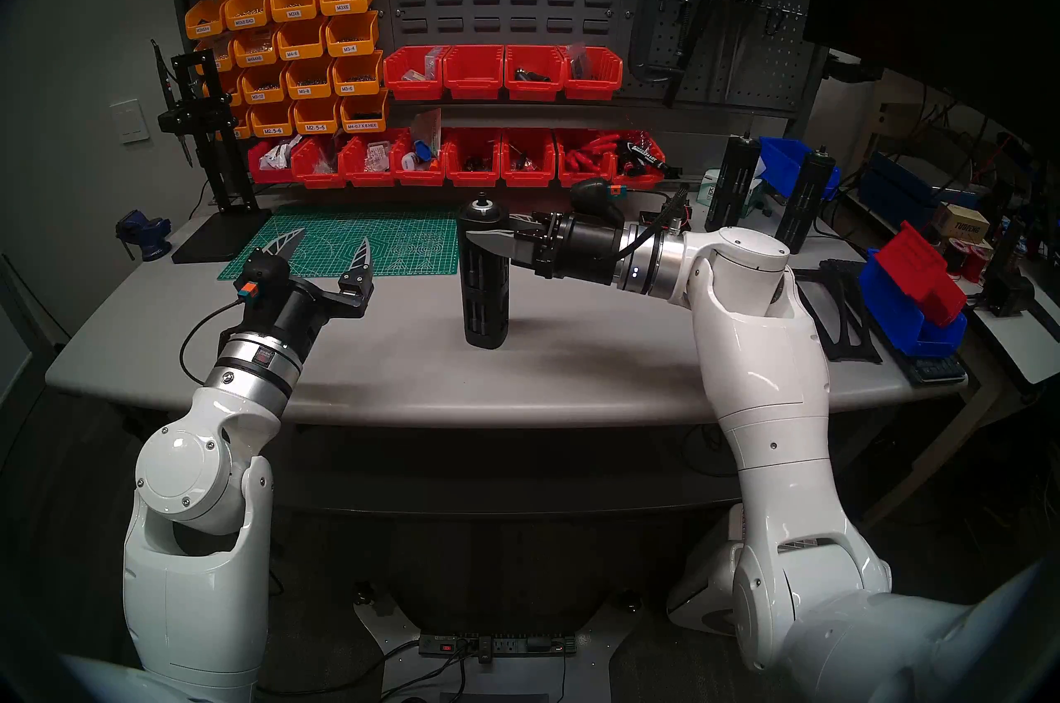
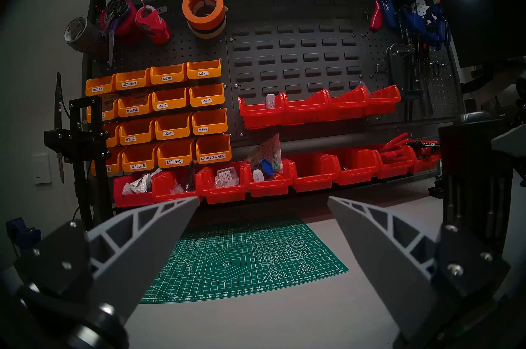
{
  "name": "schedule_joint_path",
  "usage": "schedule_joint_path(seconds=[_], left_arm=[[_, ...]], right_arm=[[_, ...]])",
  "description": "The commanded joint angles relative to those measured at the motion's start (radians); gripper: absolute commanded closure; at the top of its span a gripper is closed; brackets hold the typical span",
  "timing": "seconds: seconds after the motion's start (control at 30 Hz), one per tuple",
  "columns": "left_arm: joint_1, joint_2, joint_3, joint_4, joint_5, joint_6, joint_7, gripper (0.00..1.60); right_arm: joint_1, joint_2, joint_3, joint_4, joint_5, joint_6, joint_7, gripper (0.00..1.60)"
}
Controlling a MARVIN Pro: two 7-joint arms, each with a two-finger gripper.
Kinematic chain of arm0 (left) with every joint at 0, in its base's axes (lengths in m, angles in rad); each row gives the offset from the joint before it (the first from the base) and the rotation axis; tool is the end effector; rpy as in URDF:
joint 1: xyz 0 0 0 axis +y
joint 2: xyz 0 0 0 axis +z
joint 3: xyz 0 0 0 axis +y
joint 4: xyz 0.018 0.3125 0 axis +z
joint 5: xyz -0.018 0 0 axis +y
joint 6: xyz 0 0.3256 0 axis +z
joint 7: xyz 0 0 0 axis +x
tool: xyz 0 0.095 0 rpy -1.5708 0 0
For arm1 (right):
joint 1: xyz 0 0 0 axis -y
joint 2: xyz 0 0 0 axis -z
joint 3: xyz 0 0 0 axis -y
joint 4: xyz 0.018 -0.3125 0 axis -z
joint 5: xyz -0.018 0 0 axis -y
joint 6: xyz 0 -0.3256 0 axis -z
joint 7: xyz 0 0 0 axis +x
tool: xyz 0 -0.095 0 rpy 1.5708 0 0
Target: Pick a screwdriver bit and insert it into the screwdriver
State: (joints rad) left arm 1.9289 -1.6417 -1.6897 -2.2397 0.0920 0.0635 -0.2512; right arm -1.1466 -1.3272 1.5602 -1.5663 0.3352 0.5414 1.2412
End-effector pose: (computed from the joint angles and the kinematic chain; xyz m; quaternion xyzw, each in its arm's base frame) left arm 0.3124 0.0148 -0.1973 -0.6219 0.0727 -0.7797 0.0060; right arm 0.4724 0.0147 -0.1496 -0.5831 -0.3768 -0.5432 0.4722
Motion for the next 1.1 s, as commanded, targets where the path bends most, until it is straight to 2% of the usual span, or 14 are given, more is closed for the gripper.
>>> schedule_joint_path(seconds=[0.0,0.07,0.1,0.27,0.4,0.67,0.9,1.07], left_arm=[[-0.014,0.002,0.002,-0.031,0.001,-0.013,0.0,0.0],[-0.014,0.002,0.002,-0.031,0.001,-0.013,0.0,0.0],[-0.014,0.002,0.002,-0.031,0.001,-0.013,0.0,0.0],[-0.014,0.002,0.002,-0.031,0.001,-0.013,0.0,0.0],[-0.014,0.002,0.002,-0.031,0.001,-0.013,0.0,0.0],[-0.015,0.002,0.002,-0.033,0.001,-0.012,0.001,0.0],[-0.026,0.018,0.001,-0.1,0.012,0.014,-0.007,0.0],[-0.031,0.028,-0.001,-0.159,-0.023,0.053,-0.04,0.0]], right_arm=[[0.001,-0.002,0.014,-0.067,-0.013,-0.032,-0.023,1.6],[-0.013,0.003,0.008,-0.093,-0.041,-0.067,-0.042,1.6],[-0.03,-0.023,0.027,-0.102,-0.029,-0.065,-0.068,1.6],[-0.075,-0.068,0.042,-0.144,-0.05,-0.122,-0.135,1.6],[-0.098,-0.093,0.053,-0.155,-0.045,-0.135,-0.163,1.6],[-0.11,-0.098,0.054,-0.163,-0.039,-0.137,-0.166,1.6],[-0.114,-0.095,0.057,-0.162,-0.041,-0.136,-0.168,1.6],[-0.115,-0.096,0.063,-0.16,-0.04,-0.134,-0.171,1.6]])
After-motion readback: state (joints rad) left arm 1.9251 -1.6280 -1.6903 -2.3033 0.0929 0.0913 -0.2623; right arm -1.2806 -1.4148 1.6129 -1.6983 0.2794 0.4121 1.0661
